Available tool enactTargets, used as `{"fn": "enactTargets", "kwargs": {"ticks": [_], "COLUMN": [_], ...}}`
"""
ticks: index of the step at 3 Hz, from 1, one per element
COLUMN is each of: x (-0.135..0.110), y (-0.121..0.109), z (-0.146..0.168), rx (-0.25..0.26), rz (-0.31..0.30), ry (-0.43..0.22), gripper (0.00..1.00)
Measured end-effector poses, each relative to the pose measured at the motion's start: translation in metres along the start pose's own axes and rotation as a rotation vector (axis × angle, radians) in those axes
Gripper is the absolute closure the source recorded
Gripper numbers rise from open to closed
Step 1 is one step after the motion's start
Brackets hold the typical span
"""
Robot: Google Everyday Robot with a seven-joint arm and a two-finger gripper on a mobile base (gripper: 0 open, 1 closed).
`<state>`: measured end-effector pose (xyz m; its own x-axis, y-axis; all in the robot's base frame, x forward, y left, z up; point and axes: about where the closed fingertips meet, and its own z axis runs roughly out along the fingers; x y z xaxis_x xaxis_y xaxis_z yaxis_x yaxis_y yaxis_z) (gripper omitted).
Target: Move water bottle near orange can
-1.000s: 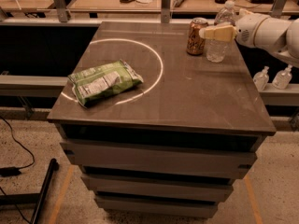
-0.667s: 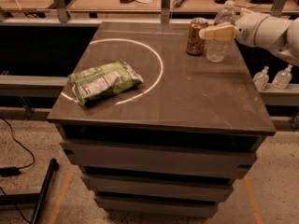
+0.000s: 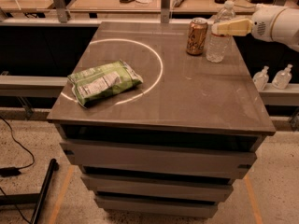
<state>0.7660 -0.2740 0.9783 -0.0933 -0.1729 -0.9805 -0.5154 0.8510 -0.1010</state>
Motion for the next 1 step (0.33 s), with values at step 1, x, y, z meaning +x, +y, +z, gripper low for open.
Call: {"fn": "enactTargets", "kwargs": {"ticks": [1], "x": [0.0], "y": [0.0], "z": [0.0], "rx": [0.0], "rz": [0.0], "ry": [0.0], "gripper": [0.0]}}
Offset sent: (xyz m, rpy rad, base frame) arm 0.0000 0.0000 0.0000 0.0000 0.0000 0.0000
